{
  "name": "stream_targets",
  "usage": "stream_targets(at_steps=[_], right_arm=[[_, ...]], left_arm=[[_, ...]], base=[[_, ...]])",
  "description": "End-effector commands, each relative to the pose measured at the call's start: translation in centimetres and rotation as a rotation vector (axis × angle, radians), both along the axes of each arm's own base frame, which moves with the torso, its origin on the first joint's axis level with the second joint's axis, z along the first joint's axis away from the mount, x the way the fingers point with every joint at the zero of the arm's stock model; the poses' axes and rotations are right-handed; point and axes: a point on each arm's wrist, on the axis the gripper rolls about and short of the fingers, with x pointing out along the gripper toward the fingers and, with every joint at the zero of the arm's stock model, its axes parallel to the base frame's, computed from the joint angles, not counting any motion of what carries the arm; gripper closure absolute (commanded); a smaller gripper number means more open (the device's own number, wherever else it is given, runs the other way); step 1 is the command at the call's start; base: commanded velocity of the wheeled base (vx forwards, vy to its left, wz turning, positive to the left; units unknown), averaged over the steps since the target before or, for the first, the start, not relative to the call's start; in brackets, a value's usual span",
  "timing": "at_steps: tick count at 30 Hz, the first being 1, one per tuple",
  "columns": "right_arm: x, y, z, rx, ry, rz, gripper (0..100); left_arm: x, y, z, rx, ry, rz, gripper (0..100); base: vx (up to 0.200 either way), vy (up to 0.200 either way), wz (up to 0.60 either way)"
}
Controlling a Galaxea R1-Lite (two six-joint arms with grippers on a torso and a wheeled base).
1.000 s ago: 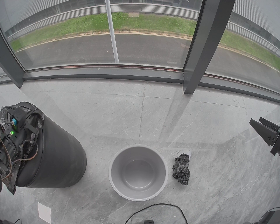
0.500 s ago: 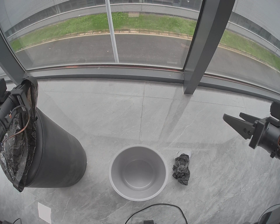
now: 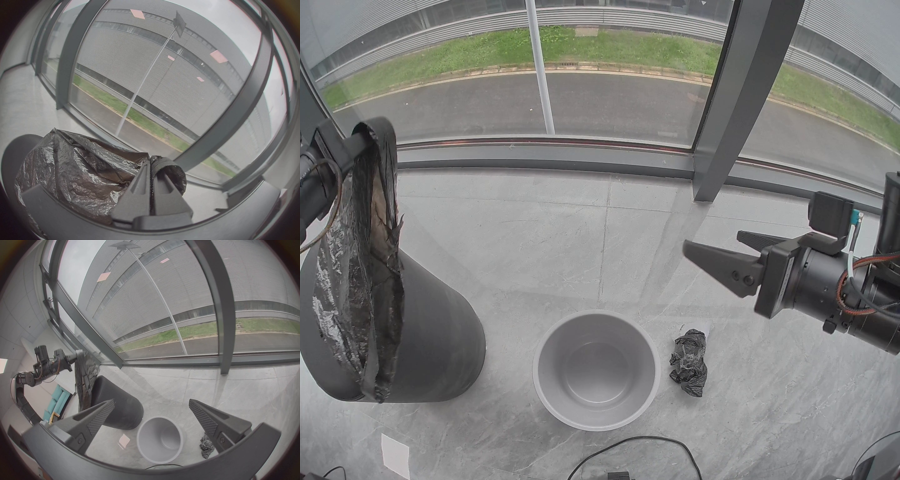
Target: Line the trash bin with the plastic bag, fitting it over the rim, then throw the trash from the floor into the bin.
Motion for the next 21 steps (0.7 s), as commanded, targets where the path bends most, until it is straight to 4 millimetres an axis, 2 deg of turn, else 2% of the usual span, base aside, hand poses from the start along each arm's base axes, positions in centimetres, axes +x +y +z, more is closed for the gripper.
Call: stream_targets(at_steps=[1, 3, 6, 12, 21], right_arm=[[0.2, 3.5, -1.6, -0.053, 0.049, 0.104, 0], [0.0, 4.2, -2.0, -0.063, 0.058, 0.133, 0], [-0.5, 5.2, -2.6, -0.084, 0.07, 0.168, 0], [-2.1, 6.9, -3.6, -0.115, 0.092, 0.251, 0], [-0.7, 10.2, -5.8, -0.068, 0.052, 0.261, 0]], left_arm=[[-4.8, -1.7, 4.4, -0.098, -0.12, -0.247, 100], [-5.9, -2.2, 5.6, -0.109, -0.124, -0.324, 100], [-6.1, -2.4, 6.7, -0.143, -0.116, -0.354, 100], [-6.2, -2.8, 7.1, -0.255, -0.074, -0.413, 100], [-6.3, -3.7, 7.0, -0.319, -0.03, -0.487, 100]], base=[[0.0, 0.0, 0.0], [0.0, 0.0, 0.0], [0.0, 0.0, 0.0], [0.0, 0.0, 0.0], [0.0, 0.0, 0.0]])
